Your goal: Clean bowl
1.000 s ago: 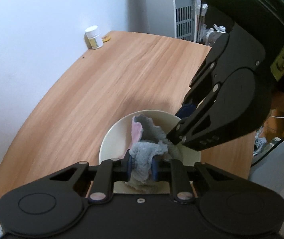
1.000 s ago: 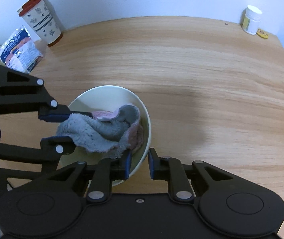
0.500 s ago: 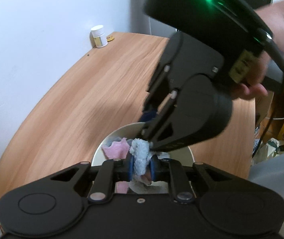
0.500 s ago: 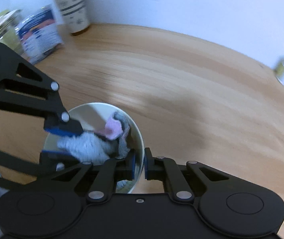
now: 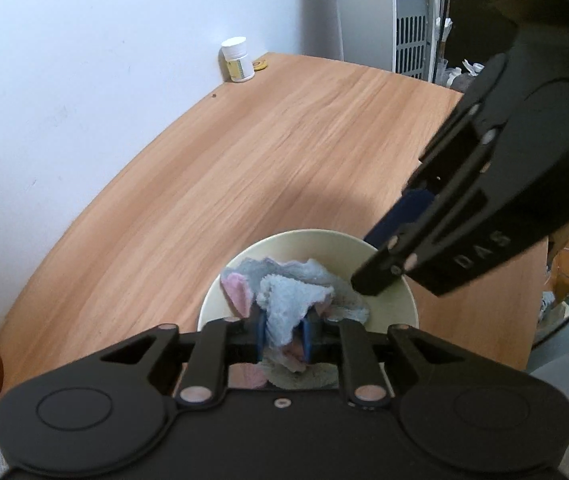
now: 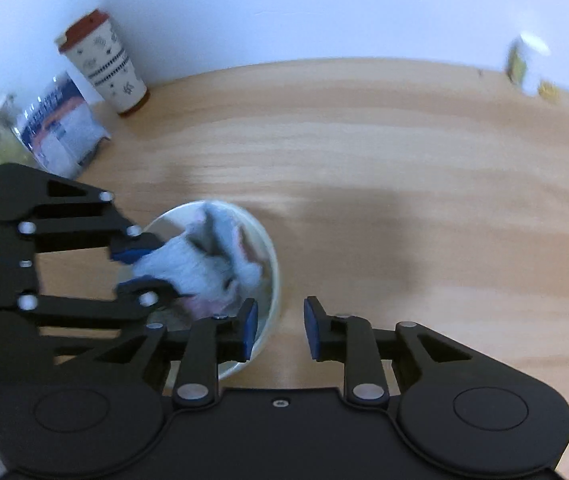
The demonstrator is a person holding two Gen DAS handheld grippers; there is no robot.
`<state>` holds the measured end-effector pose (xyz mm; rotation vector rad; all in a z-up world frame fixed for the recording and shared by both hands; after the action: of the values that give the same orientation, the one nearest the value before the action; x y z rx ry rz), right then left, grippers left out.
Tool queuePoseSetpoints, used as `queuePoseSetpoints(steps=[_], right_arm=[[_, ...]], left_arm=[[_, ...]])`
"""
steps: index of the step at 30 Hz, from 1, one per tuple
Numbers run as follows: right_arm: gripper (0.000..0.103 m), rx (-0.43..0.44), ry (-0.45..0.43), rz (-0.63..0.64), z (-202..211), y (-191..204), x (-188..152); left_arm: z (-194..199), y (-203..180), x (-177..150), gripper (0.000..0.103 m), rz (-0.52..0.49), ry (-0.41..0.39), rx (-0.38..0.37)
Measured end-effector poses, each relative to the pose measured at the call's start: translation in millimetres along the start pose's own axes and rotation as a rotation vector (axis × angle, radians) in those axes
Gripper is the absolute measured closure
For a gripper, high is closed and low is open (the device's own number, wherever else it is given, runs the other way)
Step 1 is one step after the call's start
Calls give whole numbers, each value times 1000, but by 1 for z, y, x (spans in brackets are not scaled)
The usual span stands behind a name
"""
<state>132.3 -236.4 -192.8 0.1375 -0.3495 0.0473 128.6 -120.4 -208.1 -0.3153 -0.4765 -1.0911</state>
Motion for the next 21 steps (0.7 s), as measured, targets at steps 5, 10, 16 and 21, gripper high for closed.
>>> queuePoseSetpoints(steps=[5, 10, 16, 21], right_arm=[[82, -14, 45, -15, -7, 12, -3], [83, -36, 31, 41, -8, 18, -3], [83, -58, 25, 116, -7, 21, 0], [83, -65, 22, 156, -6, 24, 1]], left_arm=[[-12, -3, -7, 80, -11, 44, -30], [-23, 4, -8, 82, -3, 47, -37], [-24, 7, -9, 87, -10, 40, -34], [-18, 5, -6, 89, -29, -15, 30]])
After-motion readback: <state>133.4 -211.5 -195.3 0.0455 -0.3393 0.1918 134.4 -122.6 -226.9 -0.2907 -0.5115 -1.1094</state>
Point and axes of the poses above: each gripper's, at about its wrist camera, not at the fingertips, and z roughly against the way its jaws point, y to its left, x to its top, the point moved 8 cm from there along -z, roughly the way its jaws point, and after that the axes turned 13 degrees about -x, right-handed, at the moved point
